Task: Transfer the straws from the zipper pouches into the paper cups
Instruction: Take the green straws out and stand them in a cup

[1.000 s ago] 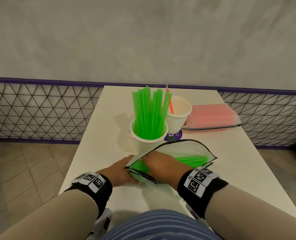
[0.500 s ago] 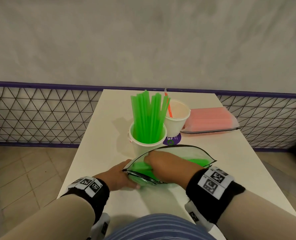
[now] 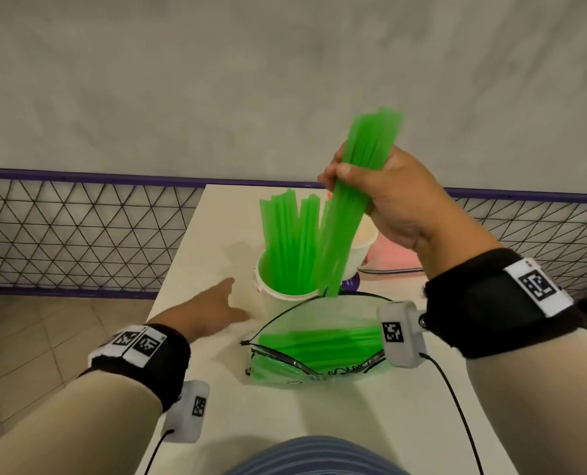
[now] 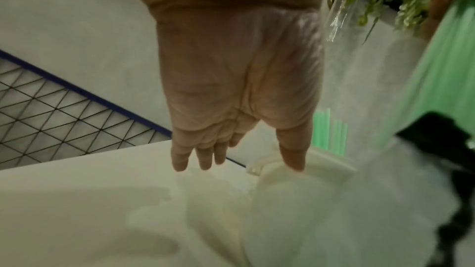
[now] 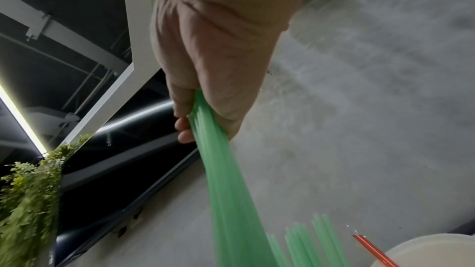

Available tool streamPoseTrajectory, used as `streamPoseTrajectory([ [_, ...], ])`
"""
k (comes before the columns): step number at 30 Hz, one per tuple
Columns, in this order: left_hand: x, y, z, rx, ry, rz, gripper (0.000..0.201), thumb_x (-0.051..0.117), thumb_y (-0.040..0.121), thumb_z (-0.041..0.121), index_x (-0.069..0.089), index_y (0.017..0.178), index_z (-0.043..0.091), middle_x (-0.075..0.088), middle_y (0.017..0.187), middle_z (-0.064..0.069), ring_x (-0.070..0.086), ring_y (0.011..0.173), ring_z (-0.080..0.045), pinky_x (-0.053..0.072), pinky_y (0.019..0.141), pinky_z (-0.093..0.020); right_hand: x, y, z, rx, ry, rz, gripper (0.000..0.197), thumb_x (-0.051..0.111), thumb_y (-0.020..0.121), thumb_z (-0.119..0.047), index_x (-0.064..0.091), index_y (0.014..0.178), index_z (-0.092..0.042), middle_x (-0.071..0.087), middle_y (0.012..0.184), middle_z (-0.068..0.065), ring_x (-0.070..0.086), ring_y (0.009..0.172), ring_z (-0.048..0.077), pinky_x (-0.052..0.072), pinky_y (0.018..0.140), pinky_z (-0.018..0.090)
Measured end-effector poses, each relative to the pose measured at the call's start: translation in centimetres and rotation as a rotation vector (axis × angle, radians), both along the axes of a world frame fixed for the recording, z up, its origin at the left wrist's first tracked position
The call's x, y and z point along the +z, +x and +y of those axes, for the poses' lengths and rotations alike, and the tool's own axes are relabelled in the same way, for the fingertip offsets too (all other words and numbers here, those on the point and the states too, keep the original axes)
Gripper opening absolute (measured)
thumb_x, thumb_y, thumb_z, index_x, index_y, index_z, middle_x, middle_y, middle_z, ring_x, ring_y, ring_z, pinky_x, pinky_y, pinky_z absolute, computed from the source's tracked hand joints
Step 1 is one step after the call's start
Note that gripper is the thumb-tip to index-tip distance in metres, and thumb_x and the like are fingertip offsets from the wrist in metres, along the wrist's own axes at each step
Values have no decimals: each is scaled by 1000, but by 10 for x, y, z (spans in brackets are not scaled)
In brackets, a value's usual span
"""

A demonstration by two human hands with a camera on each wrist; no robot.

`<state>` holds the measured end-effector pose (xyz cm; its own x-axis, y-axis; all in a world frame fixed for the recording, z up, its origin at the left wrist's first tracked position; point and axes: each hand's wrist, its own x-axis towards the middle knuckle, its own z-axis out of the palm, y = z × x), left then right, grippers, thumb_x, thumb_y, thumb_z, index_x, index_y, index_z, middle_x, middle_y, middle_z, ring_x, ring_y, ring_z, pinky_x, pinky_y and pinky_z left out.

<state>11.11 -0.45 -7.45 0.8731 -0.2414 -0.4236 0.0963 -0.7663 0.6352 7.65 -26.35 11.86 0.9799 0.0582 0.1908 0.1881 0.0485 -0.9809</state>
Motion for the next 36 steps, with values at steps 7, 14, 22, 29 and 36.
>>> streamPoseTrajectory([
  [7, 10, 19, -47, 125, -240, -92, 116, 77, 77, 47, -2, 155, 13, 15, 161, -3, 20, 147, -22, 25, 116, -35, -27, 35, 35, -187, 169, -31, 15, 68, 85, -6, 61, 91, -17, 71, 82, 2, 68, 93, 26, 53, 90, 43],
  [14, 0, 22, -67, 170, -395, -91, 109, 92, 58, 33, 27, 143, 10, 53, 132, -5, 53, 119, -21, 46, 93, -31, -95, 47, 67, -173, -241, 148, 23, 66, 92, -24, 65, 114, -16, 67, 100, -1, 63, 93, 15, 49, 78, 28],
  [22, -2, 21, -67, 121, -438, -121, 82, 88, 68, 23, 35, 130, 17, 55, 121, 1, 54, 112, -17, 45, 91, -31, -85, 71, 56, -234, -316, 57, 14, 58, 95, -19, 62, 105, -11, 64, 81, -9, 59, 76, 6, 47, 71, 28],
  [29, -1, 19, -68, 121, -455, -90, 93, 86, 71, 20, 25, 142, 19, 54, 127, 4, 53, 115, -14, 44, 84, -21, -132, 68, 75, 4, -578, 296, 60, 55, 97, -36, 33, 149, -13, 47, 146, 6, 43, 135, 28, 36, 110, 40],
  [36, -4, 20, -66, 113, -431, -91, 89, 87, 70, 23, 30, 139, 22, 58, 124, 2, 57, 115, -16, 47, 94, -31, -141, 78, 69, -50, -1114, 227, 28, 59, 94, -32, 58, 105, -6, 53, 90, 4, 53, 87, 23, 40, 73, 31],
])
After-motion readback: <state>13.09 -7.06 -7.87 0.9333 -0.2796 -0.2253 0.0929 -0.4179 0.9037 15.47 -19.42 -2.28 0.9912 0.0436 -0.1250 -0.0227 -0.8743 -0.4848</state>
